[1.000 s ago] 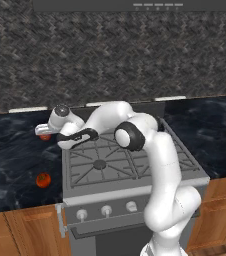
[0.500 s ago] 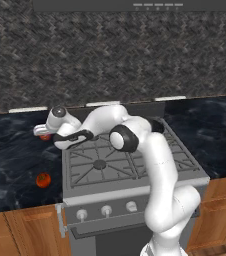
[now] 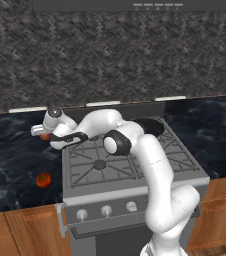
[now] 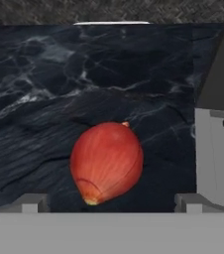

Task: Place the pan on the rear right burner on the stove. Then place the tomato and the onion in the pan and turn on the rear right burner.

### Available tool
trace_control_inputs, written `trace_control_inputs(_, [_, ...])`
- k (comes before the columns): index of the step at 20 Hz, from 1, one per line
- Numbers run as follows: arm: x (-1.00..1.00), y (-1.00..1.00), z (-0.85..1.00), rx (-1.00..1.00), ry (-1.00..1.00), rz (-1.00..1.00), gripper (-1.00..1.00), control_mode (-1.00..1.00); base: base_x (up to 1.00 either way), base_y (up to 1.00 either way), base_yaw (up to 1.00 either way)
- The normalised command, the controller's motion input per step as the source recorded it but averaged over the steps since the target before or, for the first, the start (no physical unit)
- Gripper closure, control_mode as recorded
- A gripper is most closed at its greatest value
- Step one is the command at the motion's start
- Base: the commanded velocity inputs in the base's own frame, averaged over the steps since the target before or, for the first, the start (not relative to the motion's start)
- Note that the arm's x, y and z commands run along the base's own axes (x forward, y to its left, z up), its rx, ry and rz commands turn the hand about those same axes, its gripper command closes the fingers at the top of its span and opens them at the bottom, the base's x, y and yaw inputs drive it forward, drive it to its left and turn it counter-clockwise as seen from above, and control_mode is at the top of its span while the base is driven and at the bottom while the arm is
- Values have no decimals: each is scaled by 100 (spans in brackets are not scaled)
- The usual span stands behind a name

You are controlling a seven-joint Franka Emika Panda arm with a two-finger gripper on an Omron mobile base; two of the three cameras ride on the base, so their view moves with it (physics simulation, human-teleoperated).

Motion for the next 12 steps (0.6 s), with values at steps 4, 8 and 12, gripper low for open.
trace_control_inputs(4, [18, 2, -11, 0, 0, 0, -100, -100, 0, 0, 0])
trace_control_inputs(8, [13, 0, -13, -1, 0, 0, -100, -100, 0, 0, 0])
trace_control_inputs(12, [15, 2, -12, -1, 0, 0, -100, -100, 0, 0, 0])
